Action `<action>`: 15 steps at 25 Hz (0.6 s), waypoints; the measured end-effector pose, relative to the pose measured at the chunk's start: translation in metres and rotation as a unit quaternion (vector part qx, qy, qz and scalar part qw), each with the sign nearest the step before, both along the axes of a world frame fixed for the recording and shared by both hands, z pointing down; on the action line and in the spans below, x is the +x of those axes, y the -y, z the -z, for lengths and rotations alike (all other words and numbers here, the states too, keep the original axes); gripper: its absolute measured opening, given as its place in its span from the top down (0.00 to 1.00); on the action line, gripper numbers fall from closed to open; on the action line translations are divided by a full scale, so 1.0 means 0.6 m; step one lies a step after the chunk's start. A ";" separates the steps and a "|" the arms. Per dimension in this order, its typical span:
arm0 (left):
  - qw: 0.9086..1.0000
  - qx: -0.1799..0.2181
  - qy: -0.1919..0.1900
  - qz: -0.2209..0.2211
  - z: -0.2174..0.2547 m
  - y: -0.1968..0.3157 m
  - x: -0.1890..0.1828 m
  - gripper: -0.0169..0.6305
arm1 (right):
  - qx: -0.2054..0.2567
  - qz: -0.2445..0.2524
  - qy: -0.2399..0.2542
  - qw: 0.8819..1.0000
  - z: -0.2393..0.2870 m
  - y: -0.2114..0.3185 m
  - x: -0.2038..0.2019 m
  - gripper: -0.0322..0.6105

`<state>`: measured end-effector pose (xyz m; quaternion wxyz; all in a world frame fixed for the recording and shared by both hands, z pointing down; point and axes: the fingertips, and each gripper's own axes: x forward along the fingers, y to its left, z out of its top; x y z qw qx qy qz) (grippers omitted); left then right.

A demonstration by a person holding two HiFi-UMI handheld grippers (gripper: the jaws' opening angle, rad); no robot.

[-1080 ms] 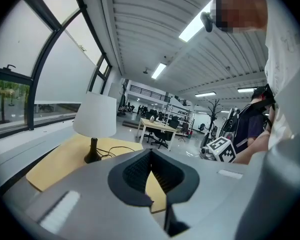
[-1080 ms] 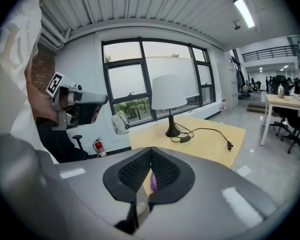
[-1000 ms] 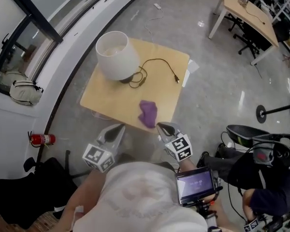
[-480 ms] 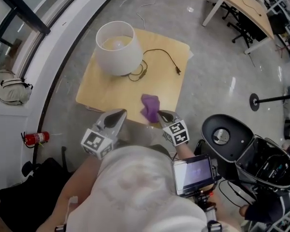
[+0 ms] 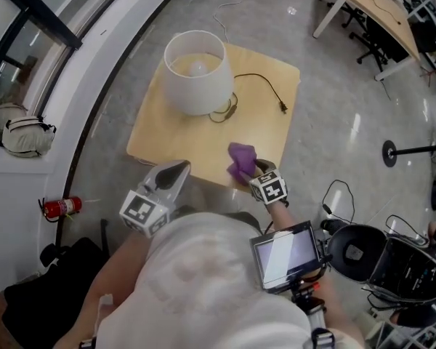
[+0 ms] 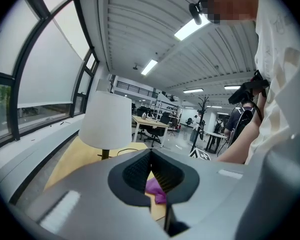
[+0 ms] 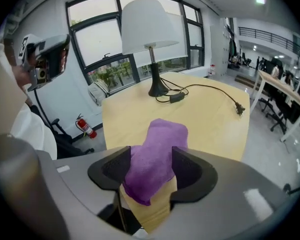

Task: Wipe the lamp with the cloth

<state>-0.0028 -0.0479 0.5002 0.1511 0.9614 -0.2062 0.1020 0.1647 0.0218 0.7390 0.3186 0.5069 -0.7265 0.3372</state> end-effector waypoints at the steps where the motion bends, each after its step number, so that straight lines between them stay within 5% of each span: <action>1: 1.000 0.000 0.000 0.001 0.000 0.002 -0.007 0.97 | -0.007 -0.011 0.008 1.000 -0.010 0.003 -0.003 0.51; 4: 1.000 0.004 0.000 0.002 -0.002 0.009 -0.030 0.97 | -0.033 -0.047 0.013 0.998 -0.043 0.006 -0.010 0.51; 10: 1.000 0.008 -0.002 0.005 -0.008 0.041 -0.077 0.97 | -0.030 -0.081 -0.015 0.996 -0.057 0.030 -0.013 0.77; 15: 1.000 0.007 -0.015 -0.011 -0.004 0.064 -0.077 0.97 | -0.020 -0.116 -0.017 0.993 -0.028 0.019 0.005 0.80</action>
